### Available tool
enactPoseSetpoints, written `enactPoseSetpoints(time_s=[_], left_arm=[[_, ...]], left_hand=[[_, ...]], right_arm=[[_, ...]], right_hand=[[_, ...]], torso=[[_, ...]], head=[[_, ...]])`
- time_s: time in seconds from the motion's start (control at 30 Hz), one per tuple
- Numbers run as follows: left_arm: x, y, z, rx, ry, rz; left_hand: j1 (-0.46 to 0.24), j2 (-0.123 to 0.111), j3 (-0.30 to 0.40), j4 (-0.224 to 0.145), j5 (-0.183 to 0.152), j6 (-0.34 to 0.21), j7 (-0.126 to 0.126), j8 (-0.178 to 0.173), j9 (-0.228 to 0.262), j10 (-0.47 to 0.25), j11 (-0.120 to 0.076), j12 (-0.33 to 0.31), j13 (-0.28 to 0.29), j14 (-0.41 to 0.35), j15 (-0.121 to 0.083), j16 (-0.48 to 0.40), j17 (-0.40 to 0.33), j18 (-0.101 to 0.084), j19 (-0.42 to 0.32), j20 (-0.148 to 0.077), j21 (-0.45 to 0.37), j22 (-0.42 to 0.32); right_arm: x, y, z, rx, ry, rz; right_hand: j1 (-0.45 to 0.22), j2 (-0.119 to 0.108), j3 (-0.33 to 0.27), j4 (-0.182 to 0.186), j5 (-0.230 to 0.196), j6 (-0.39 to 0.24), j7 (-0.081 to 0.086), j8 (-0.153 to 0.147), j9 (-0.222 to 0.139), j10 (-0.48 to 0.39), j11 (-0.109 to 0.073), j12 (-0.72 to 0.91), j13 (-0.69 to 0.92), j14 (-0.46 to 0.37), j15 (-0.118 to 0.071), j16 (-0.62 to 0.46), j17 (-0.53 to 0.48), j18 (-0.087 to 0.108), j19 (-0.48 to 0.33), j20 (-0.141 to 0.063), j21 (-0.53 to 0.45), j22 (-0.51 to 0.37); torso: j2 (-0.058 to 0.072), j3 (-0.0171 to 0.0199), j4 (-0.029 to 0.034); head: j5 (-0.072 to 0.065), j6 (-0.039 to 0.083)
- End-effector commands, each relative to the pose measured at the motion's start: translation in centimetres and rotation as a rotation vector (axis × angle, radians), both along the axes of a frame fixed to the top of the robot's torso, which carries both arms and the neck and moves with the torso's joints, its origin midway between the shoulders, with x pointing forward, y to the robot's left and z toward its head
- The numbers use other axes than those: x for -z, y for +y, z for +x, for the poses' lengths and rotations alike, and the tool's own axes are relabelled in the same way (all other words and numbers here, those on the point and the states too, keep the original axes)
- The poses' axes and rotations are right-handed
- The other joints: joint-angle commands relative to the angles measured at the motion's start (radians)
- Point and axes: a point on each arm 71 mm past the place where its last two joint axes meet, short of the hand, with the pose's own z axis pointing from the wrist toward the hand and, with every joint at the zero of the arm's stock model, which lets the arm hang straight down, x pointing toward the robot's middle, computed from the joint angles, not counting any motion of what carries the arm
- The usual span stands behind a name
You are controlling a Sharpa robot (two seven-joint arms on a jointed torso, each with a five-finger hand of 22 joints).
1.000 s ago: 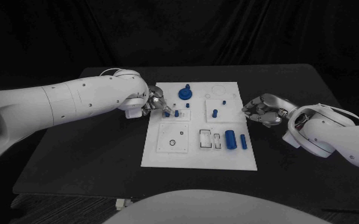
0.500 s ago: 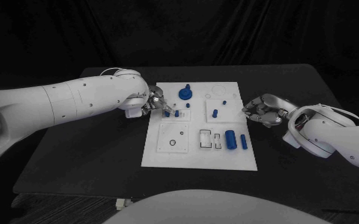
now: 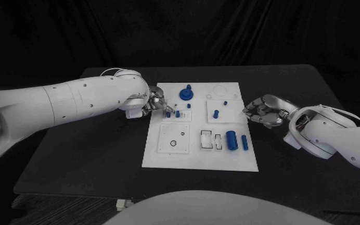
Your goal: Assemble the parts on the task board
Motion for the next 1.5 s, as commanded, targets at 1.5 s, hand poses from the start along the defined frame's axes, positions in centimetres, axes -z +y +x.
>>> enactPoseSetpoints(time_s=[1.5], left_arm=[[-6.9,-0.3,1.3,0.324,-0.807,-0.421]], left_hand=[[0.338,0.002,-0.229,0.029,-0.154,-0.458,0.084,0.11,0.061,-0.324,0.078,-0.302,0.07,-0.191,0.089,-0.116,0.031,0.027,-0.199,0.058,-0.127,0.114]], right_arm=[[0.2,-0.2,-0.1,0.011,0.005,-0.005]], right_hand=[[-0.003,-0.007,0.007,0.0,0.005,0.006,0.0,-0.005,-0.001,-0.005,0.001,-0.002,0.052,-0.005,0.003,-0.005,-0.002,0.021,-0.003,0.001,-0.008,0.056]], torso=[[0.001,0.0004,-0.0014]], head=[[-0.008,0.0]])
